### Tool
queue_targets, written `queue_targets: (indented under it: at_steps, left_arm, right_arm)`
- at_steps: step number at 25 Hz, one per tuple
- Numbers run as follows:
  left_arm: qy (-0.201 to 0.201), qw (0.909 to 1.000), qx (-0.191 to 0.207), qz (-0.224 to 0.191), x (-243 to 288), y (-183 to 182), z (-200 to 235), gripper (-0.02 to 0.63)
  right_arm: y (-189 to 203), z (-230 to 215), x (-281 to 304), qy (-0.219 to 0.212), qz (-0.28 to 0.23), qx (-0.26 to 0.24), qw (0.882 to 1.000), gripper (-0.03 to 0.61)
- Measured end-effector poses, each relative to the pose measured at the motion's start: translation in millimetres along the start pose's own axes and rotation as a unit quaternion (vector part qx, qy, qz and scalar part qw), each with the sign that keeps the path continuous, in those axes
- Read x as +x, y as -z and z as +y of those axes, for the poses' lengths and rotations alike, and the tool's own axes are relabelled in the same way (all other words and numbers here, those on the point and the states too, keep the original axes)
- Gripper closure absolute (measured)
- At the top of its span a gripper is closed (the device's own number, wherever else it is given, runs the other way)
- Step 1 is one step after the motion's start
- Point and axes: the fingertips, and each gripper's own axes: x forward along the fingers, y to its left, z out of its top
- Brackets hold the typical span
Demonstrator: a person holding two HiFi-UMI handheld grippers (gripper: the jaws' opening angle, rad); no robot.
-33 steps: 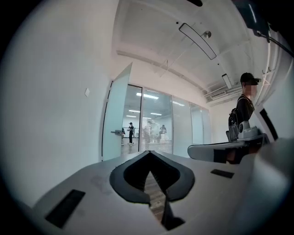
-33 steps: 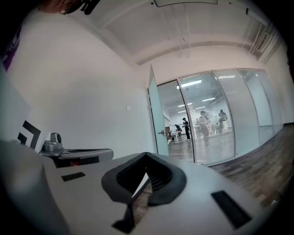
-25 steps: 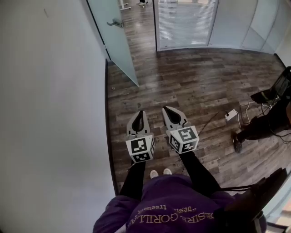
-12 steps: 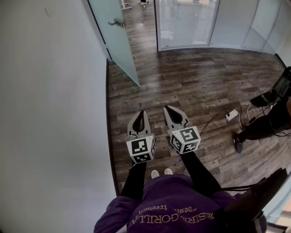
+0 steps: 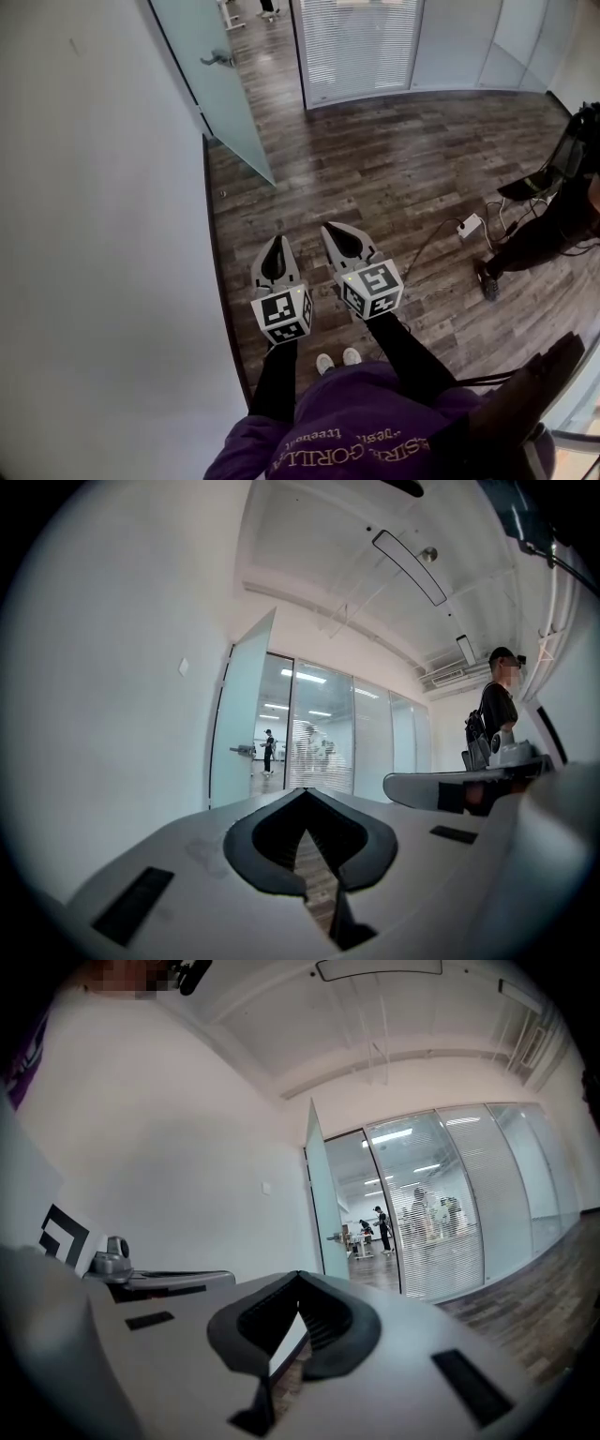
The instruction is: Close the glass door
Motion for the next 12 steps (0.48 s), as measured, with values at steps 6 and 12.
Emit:
queue_targets:
  at_steps: [6, 12]
  left_arm:
    - [0.012, 0.9998, 0.007, -0.013, 0, -10, 5, 0.615]
    - [0.014, 0.9998, -0.009, -0.012, 7, -2, 13, 0.615]
  right_arm:
    - [-10, 5, 4, 0.008, -0.012, -0.009, 1.000, 0.588]
    - [-9, 8, 16, 0.006, -0.017, -0.014, 1.000, 0.588]
